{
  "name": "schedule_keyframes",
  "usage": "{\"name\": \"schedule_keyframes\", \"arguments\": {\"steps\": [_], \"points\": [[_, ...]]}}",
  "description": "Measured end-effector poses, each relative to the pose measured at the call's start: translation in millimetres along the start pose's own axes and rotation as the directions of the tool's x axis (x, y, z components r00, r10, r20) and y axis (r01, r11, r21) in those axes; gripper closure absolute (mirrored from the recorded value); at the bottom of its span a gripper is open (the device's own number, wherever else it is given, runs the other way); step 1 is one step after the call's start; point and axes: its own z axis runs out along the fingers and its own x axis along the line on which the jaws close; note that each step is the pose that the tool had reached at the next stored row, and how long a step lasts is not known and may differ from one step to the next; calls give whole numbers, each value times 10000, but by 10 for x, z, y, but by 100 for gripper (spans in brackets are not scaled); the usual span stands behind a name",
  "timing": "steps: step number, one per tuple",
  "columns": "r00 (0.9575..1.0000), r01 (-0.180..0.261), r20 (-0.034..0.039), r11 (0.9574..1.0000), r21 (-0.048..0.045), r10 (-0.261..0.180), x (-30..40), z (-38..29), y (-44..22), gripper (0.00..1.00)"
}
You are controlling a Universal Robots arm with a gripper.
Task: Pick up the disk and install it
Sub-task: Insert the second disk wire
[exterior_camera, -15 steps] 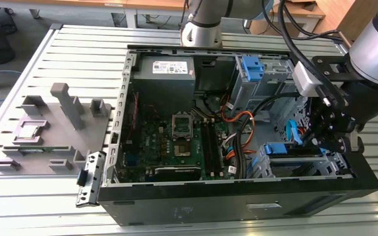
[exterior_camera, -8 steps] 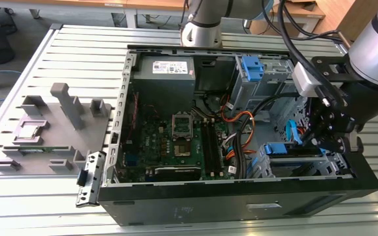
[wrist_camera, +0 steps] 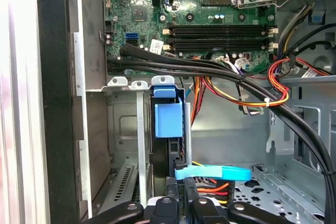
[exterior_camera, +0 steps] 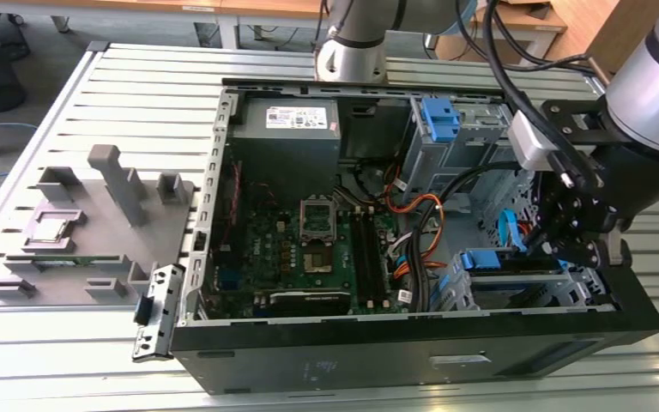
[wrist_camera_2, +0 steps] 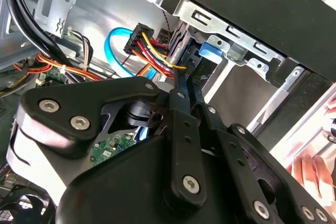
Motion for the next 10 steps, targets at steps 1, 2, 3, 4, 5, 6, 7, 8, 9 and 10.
{"name": "schedule_keyframes", "arguments": {"steps": [1, 2, 3, 4, 5, 6, 7, 8, 9, 10], "points": [[10000, 0, -3, 10000, 0, 0, 0, 2, 0, 83], [10000, 0, -6, 10000, 0, 0, 1, 6, 0, 83], [10000, 1, -10, 10000, 0, -1, 1, 9, 1, 83], [10000, 1, -12, 10000, 0, -1, 1, 14, 1, 83], [10000, 1, -13, 10000, 0, -1, 1, 18, 1, 83], [10000, 1, -15, 10000, 0, -1, 1, 19, 1, 83], [10000, 1, -15, 10000, 0, -1, 1, 19, 1, 83], [10000, 1, -16, 10000, 0, -1, 2, 19, 1, 83], [10000, 1, -16, 10000, 0, -1, 1, 20, 1, 83], [10000, 1, -14, 10000, 0, -1, 2, 25, 2, 83]]}}
